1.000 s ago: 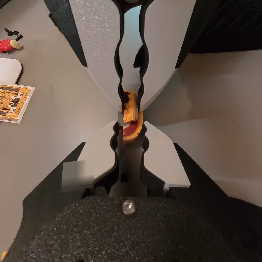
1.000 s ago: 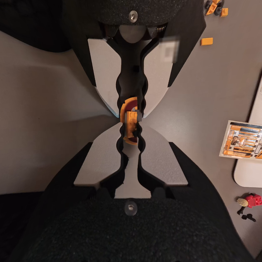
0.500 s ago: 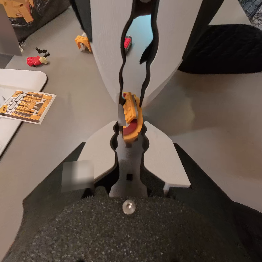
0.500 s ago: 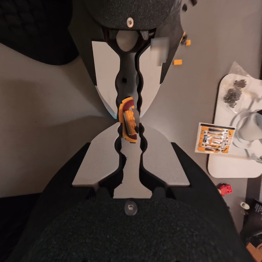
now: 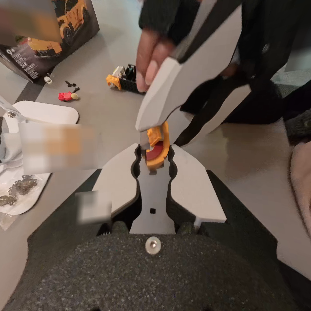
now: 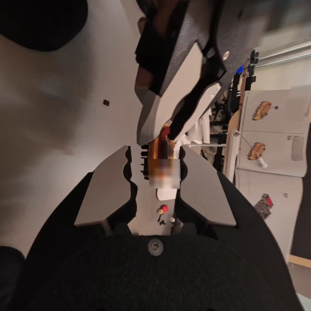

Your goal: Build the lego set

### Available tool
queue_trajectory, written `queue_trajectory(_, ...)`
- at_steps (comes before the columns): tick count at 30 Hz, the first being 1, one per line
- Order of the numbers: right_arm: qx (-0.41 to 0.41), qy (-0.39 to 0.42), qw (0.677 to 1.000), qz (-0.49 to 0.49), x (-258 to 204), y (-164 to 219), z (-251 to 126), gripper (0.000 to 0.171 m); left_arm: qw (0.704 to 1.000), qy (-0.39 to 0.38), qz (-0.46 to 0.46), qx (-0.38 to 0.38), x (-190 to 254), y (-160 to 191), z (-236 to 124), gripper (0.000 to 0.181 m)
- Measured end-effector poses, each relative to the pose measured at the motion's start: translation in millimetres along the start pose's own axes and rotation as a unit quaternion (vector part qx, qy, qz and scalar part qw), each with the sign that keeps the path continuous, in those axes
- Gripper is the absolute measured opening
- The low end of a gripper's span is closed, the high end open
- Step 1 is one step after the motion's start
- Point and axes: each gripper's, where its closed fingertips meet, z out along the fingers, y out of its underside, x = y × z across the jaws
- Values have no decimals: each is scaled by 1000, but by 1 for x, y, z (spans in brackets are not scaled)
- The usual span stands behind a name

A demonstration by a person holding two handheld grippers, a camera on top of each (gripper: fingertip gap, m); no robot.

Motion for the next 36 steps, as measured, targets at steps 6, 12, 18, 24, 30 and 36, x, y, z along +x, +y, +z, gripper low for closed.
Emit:
queue_trajectory(6,-9,63,998,-19,28,-6,-20,37,998,15,-67,17,3,-29,-18,31)
queue_trajectory(12,-31,86,995,-31,40,-12,-34,38,989,41,-132,49,10,-48,-25,31)
queue_trajectory(18,-44,98,993,-40,46,-14,-40,40,983,60,-160,65,18,-60,-30,31)
queue_trajectory(24,-49,106,992,-37,49,-16,-43,40,979,67,-177,71,21,-64,-34,31)
queue_trajectory(30,-63,102,993,-25,52,-15,-44,39,977,63,-186,80,19,-67,-35,30)
queue_trajectory(36,-62,96,993,-5,52,-16,-43,38,976,62,-188,86,19,-68,-36,30)
